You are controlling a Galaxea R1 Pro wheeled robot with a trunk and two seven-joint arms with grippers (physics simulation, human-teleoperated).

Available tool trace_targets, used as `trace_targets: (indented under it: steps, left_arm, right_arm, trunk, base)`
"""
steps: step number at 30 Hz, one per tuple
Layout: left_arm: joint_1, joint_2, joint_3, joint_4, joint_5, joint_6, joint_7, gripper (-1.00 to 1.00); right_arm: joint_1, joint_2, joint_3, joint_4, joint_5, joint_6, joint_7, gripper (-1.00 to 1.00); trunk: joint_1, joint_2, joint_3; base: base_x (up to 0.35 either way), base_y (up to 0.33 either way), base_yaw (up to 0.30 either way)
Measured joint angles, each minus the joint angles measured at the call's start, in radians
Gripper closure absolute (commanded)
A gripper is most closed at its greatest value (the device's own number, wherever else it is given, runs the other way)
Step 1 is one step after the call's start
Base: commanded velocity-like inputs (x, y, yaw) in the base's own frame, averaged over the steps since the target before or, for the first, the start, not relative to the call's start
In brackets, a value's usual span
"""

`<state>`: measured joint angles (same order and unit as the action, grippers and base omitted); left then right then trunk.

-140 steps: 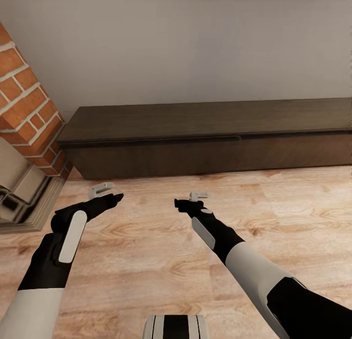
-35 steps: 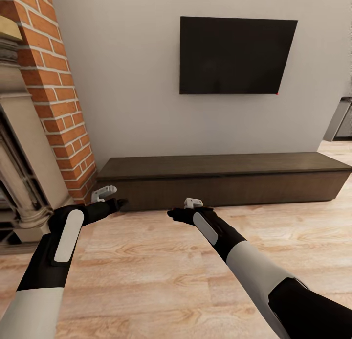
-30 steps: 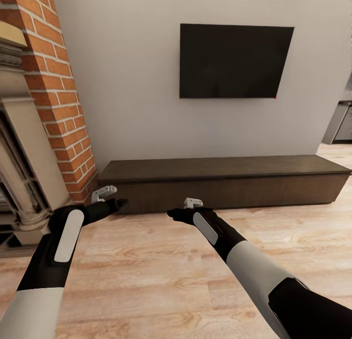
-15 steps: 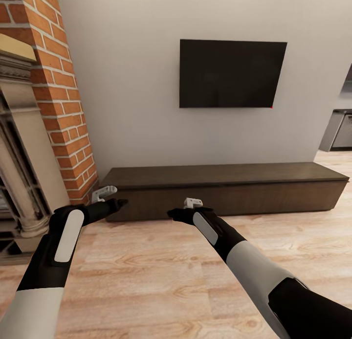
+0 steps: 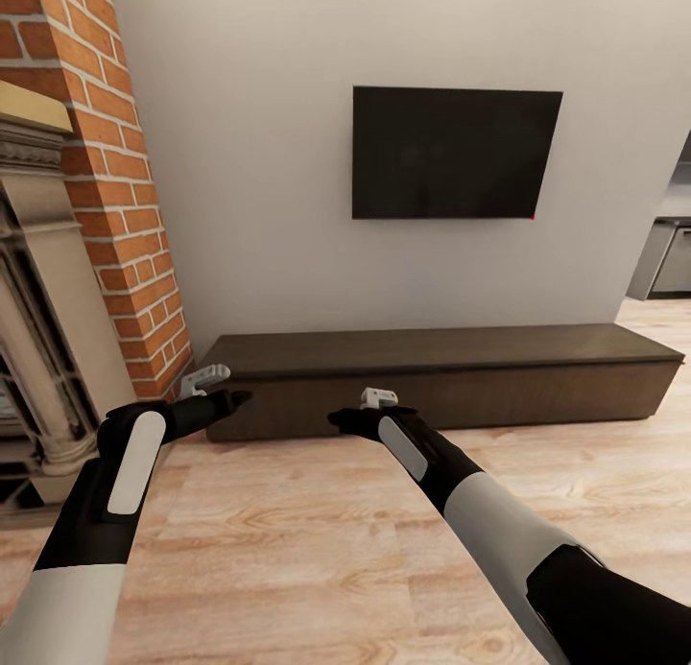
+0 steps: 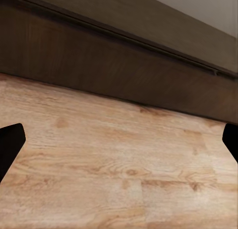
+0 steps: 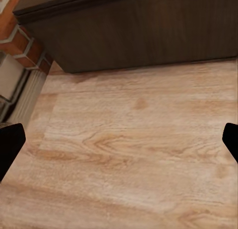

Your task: Place each of the two pumpkins and all three candles from the living room inside a cabinet in the living room (use any cabinet), then make sure every cabinet is closed, and position the cauldron so it is next to a table in the living room.

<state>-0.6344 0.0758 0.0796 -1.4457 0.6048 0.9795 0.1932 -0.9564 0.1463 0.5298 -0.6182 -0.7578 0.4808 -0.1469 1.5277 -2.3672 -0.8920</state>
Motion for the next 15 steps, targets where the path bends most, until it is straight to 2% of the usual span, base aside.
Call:
trace_targets:
  steps: [8, 15]
  left_arm:
    - [0.0, -0.001, -0.002, 0.0, 0.0, 0.0, 0.0, -1.0]
    - [0.0, -0.001, -0.003, 0.0, 0.0, 0.0, -0.001, -1.0]
  right_arm:
    - [0.0, 0.0, 0.0, 0.0, 0.0, -0.007, 0.01, -1.0]
    - [0.0, 0.0, 0.0, -0.001, -0.002, -0.011, 0.091, -1.0]
  trunk:
    - [-0.031, 0.056, 0.025]
    - [-0.058, 0.105, 0.047]
  base:
    - [0.0, 0.0, 0.0]
    - [0.0, 0.0, 0.0]
